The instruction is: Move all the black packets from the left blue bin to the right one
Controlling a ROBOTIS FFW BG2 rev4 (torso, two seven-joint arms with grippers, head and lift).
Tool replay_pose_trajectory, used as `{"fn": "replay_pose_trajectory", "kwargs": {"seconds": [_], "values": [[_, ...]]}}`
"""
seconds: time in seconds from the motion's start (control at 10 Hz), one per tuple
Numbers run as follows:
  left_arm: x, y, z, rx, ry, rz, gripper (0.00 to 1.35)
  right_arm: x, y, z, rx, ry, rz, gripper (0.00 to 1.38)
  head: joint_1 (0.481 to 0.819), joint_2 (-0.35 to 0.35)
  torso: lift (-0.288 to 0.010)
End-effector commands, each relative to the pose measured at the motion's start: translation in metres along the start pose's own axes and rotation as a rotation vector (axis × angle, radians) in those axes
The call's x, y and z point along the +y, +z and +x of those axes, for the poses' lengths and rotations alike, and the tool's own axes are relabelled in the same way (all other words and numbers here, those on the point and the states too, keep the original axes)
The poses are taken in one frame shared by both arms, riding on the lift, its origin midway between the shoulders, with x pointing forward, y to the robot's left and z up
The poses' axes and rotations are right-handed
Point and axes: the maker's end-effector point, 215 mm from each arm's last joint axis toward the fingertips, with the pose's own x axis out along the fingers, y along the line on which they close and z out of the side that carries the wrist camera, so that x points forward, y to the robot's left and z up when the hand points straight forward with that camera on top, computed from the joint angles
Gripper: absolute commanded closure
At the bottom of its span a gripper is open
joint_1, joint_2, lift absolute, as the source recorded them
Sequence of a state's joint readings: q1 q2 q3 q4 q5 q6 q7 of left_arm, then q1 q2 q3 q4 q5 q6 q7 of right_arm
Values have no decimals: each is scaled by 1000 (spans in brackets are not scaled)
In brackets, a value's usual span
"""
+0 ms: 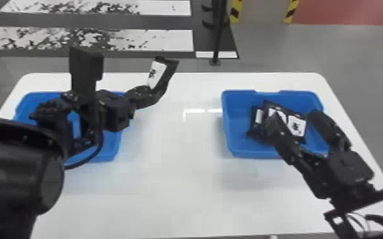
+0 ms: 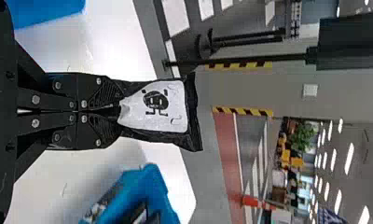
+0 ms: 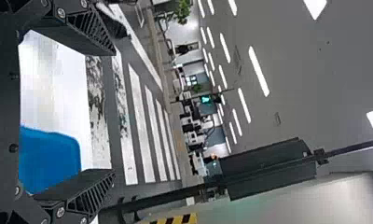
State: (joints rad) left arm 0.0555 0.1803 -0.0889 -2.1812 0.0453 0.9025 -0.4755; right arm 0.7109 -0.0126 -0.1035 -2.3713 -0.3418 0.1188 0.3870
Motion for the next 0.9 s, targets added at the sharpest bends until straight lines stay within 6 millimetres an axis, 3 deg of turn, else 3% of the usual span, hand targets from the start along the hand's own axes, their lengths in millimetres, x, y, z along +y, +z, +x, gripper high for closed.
{"fn": "replay_pose_trajectory", "kwargs": {"seconds": [0.0,0.4,0.8], "values": [[-47,14,9,-34,-97,11,1204,11,1,24,-16,57,41,136,695,-74,-140],[-112,33,14,-73,-249,20,1204,10,2,63,-40,123,86,139,695,-149,-140],[-147,46,15,-98,-338,30,1204,27,-10,95,-41,181,155,139,695,-171,-140]]}}
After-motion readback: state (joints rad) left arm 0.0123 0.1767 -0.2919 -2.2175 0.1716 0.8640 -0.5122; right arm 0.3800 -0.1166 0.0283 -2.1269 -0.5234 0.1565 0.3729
